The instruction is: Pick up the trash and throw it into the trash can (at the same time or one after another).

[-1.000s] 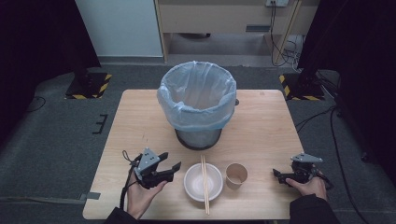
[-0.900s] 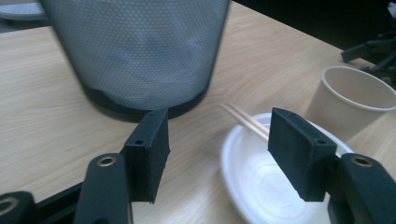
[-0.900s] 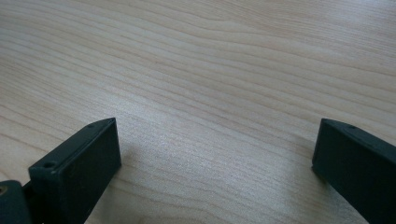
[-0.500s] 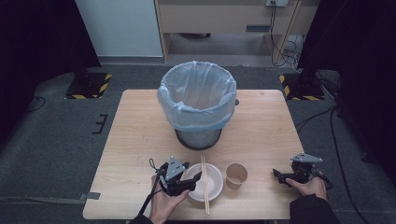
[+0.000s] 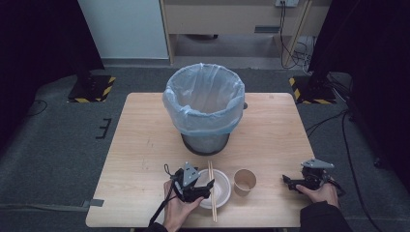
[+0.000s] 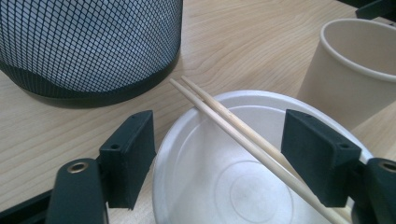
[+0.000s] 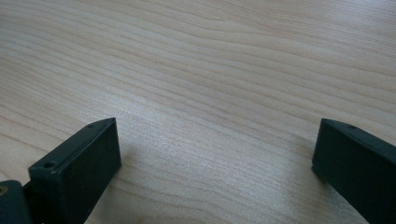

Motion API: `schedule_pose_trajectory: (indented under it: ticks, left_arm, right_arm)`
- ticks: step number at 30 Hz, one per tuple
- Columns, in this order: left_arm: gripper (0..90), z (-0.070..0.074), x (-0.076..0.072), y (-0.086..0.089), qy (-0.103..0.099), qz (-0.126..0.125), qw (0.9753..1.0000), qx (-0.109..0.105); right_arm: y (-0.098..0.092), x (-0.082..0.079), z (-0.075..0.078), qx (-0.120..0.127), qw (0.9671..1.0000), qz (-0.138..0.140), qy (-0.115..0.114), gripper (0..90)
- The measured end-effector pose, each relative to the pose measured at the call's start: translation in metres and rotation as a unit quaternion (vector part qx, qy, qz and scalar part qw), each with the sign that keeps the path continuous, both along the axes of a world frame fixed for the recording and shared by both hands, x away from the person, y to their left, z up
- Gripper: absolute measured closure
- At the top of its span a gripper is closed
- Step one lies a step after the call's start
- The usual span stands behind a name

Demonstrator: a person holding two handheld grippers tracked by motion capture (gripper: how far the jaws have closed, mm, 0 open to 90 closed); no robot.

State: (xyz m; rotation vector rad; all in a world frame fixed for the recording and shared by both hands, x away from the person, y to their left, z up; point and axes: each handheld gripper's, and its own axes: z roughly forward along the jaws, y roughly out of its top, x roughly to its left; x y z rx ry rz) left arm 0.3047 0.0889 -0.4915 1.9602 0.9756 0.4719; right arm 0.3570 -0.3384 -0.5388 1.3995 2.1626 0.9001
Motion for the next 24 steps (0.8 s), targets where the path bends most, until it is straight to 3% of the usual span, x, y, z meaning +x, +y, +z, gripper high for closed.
schedule_pose_trajectory:
  ticks: [9, 15, 24]
  left_arm:
    - [21.6, -0.006, 0.003, -0.004, 0.004, -0.013, 0.9997, 0.023]
    - [21.6, -0.003, 0.006, 0.006, 0.013, -0.011, 0.9997, 0.015]
    - [21.8, -0.005, 0.006, 0.012, 0.023, -0.008, 0.9994, 0.024]
  right_arm:
    - [0.000, 0.000, 0.000, 0.000, 1.0000, 0.000, 0.000, 1.3]
    - [0.000, 0.000, 0.000, 0.000, 1.0000, 0.000, 0.000, 1.3]
    - [0.000, 0.000, 0.000, 0.000, 1.0000, 0.000, 0.000, 1.3]
